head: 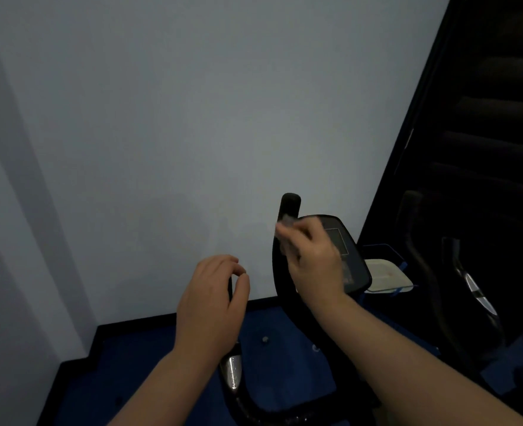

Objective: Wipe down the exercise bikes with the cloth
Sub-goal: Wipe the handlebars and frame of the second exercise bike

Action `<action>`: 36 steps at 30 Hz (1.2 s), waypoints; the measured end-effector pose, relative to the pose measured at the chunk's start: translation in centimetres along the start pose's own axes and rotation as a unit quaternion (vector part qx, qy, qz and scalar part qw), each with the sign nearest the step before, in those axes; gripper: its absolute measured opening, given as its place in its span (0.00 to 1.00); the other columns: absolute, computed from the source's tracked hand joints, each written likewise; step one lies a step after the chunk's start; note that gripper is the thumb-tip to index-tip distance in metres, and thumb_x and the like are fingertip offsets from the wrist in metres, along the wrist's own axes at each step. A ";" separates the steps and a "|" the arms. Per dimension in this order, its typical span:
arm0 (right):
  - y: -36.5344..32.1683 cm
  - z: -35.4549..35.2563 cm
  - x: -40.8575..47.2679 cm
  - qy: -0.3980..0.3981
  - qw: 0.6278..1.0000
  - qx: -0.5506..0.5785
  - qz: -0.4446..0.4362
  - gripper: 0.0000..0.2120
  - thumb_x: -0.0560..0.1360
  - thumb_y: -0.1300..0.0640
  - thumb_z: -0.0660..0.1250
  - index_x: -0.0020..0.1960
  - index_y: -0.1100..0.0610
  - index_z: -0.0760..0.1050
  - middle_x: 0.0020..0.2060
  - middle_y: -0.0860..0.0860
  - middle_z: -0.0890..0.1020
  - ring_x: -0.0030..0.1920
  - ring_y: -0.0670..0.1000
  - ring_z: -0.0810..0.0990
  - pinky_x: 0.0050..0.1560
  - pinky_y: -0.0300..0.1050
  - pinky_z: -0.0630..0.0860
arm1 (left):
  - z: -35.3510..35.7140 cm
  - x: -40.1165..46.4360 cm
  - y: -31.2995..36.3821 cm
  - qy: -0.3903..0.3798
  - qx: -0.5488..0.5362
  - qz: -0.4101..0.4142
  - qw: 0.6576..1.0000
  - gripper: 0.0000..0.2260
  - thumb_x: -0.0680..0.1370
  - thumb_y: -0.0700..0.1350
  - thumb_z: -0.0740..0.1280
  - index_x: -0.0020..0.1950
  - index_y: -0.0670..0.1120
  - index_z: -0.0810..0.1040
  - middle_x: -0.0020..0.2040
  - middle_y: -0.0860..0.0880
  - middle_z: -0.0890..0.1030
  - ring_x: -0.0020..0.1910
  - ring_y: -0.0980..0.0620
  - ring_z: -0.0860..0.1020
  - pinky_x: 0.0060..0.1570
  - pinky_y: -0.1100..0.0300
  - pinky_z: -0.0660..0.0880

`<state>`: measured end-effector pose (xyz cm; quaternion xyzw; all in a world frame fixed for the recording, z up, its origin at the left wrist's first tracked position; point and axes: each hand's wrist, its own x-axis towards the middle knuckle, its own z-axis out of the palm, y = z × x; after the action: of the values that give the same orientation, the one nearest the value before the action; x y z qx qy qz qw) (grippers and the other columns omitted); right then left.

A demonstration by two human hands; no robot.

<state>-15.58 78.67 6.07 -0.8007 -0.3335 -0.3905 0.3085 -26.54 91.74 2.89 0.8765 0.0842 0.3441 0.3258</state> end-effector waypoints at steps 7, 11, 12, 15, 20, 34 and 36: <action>-0.2 -1.0 2.9 -0.032 0.999 -0.002 -0.035 0.05 0.73 0.61 0.71 0.49 0.58 0.82 0.46 0.55 0.78 0.40 0.54 0.79 0.32 0.47 0.77 | 0.0 -0.1 0.2 -0.006 0.004 -0.001 1.000 0.09 0.79 0.50 0.60 0.50 0.49 0.79 0.58 0.56 0.77 0.60 0.63 0.68 0.54 0.64 0.68; -0.1 -0.6 -0.2 -0.182 0.979 -0.070 -0.061 0.05 0.75 0.61 0.68 0.49 0.59 0.80 0.48 0.54 0.76 0.45 0.55 0.78 0.33 0.45 0.72 | 0.4 0.0 0.2 0.003 -0.010 -0.008 1.000 0.09 0.79 0.49 0.61 0.50 0.48 0.79 0.58 0.55 0.78 0.60 0.61 0.69 0.55 0.62 0.69; 0.3 -1.4 -0.7 -0.212 0.976 -0.040 -0.035 0.06 0.74 0.60 0.69 0.50 0.58 0.81 0.47 0.53 0.76 0.46 0.54 0.78 0.37 0.46 0.75 | 0.6 0.0 0.2 0.009 -0.015 -0.010 1.000 0.09 0.79 0.49 0.61 0.50 0.48 0.79 0.57 0.55 0.78 0.59 0.61 0.69 0.55 0.63 0.68; 1.8 -3.9 0.4 -0.323 0.945 0.045 0.000 0.07 0.71 0.56 0.73 0.50 0.53 0.83 0.42 0.45 0.76 0.46 0.47 0.78 0.49 0.45 0.76 | 1.1 0.0 0.6 0.031 -0.034 -0.025 0.999 0.07 0.79 0.47 0.62 0.48 0.48 0.79 0.53 0.55 0.78 0.55 0.63 0.68 0.52 0.65 0.64; 0.5 -3.0 0.2 -0.280 0.951 0.126 0.042 0.07 0.71 0.59 0.73 0.49 0.56 0.83 0.47 0.49 0.77 0.49 0.48 0.78 0.51 0.44 0.77 | 1.6 -0.9 2.8 0.080 -0.139 -0.077 0.984 0.06 0.78 0.41 0.63 0.51 0.48 0.79 0.58 0.52 0.77 0.61 0.59 0.69 0.63 0.61 0.65; 2.8 -7.2 -6.9 -0.287 0.928 0.224 0.076 0.08 0.70 0.62 0.74 0.49 0.57 0.83 0.45 0.50 0.74 0.47 0.46 0.77 0.50 0.40 0.76 | 3.5 -11.7 8.2 -0.127 -0.131 -0.137 0.974 0.07 0.74 0.57 0.61 0.49 0.64 0.75 0.51 0.69 0.74 0.55 0.69 0.71 0.47 0.72 0.67; 3.9 -8.8 -9.1 -0.297 0.931 0.204 0.061 0.08 0.70 0.61 0.74 0.49 0.56 0.83 0.44 0.48 0.74 0.45 0.46 0.77 0.48 0.40 0.76 | 3.5 -12.3 8.4 -0.133 -0.091 -0.126 0.979 0.06 0.74 0.56 0.60 0.50 0.64 0.74 0.51 0.68 0.73 0.55 0.70 0.69 0.46 0.76 0.66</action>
<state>-20.58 67.07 2.02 -0.8191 -0.4324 -0.0385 0.3749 -34.08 78.84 -0.53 0.8637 0.1179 0.1867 0.4531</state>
